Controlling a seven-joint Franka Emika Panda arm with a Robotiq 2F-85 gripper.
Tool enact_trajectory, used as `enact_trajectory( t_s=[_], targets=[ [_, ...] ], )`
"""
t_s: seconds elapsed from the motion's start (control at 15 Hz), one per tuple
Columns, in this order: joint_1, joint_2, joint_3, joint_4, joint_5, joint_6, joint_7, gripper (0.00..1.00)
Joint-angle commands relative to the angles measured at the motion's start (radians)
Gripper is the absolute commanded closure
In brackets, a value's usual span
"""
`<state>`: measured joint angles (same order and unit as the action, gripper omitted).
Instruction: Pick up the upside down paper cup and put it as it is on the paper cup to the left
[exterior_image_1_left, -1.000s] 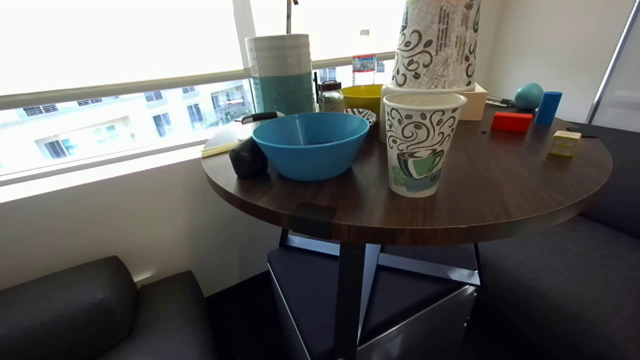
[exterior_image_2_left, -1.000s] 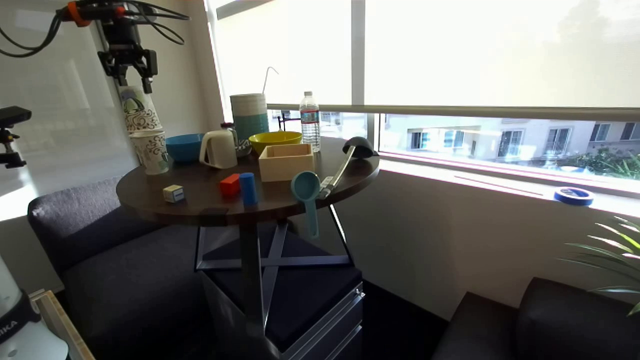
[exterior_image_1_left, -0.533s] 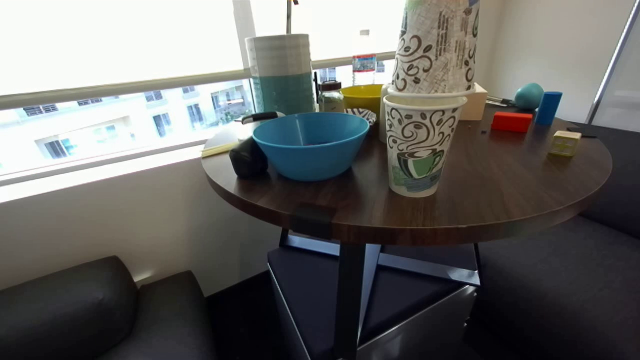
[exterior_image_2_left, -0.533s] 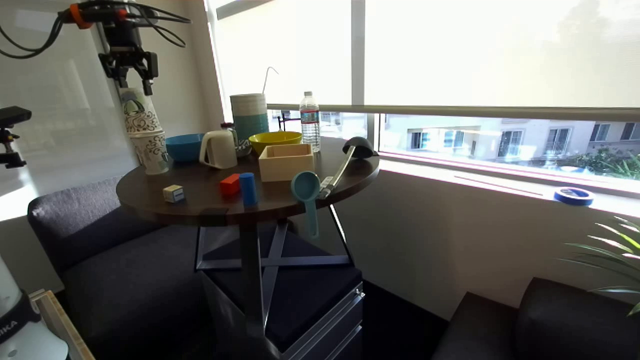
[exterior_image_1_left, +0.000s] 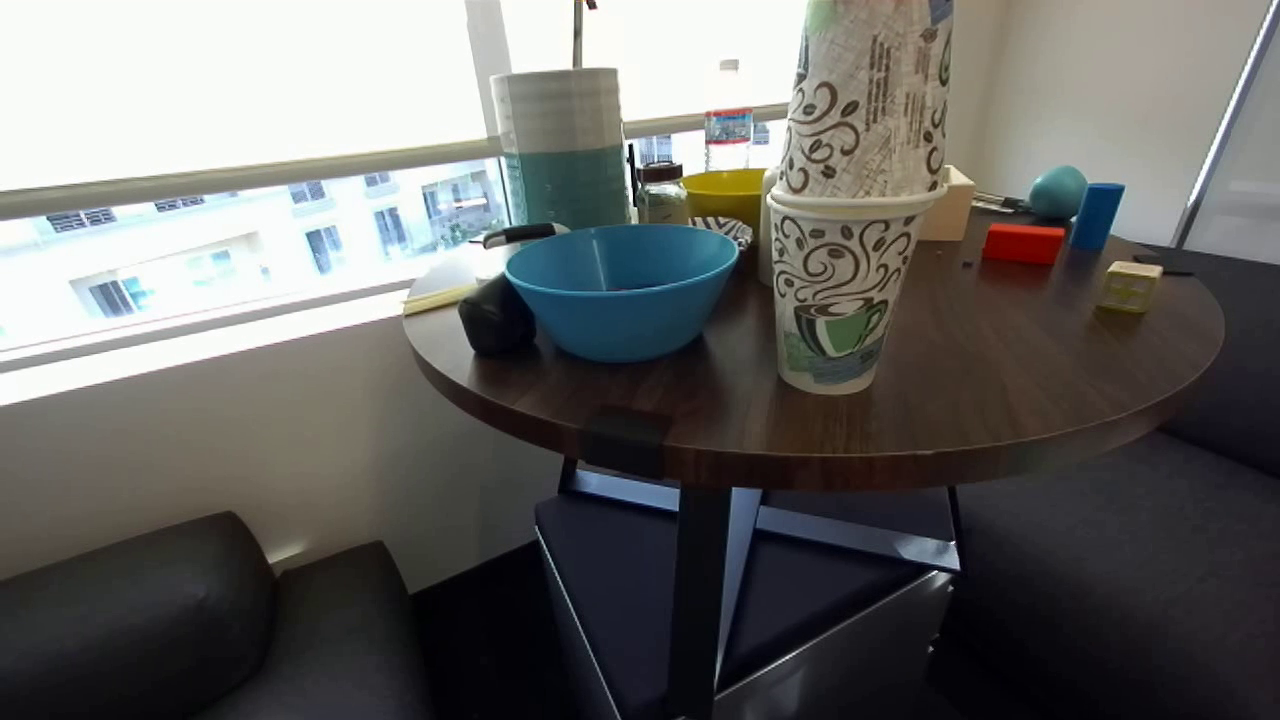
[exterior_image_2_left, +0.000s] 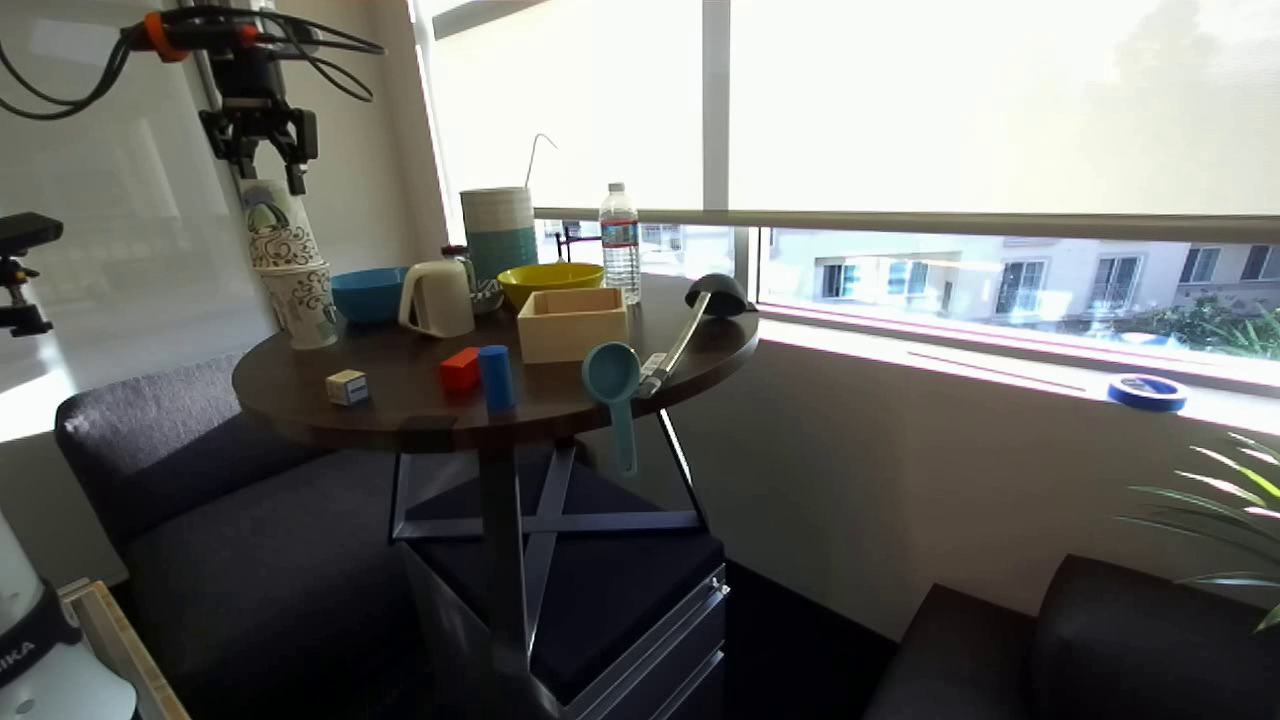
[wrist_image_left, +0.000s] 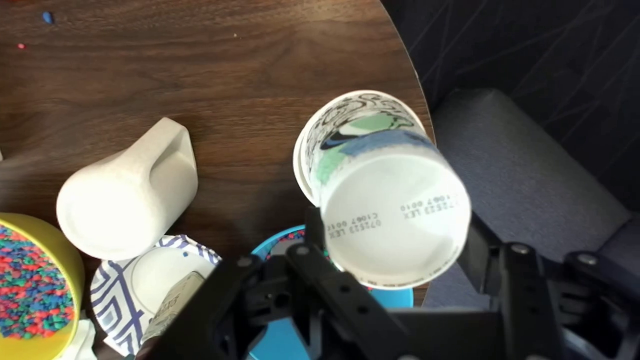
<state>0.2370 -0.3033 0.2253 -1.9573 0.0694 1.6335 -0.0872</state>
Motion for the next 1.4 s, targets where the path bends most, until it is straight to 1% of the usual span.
enact_trajectory(
  t_s=[0.0, 1.33],
  targets=[
    [0.003, 0.024, -0.001, 0.035, 0.017, -0.013, -0.01, 0.6],
    [0.0, 0.036, 0.002, 0.044, 0.0, -0.019, -0.003, 0.6]
  ],
)
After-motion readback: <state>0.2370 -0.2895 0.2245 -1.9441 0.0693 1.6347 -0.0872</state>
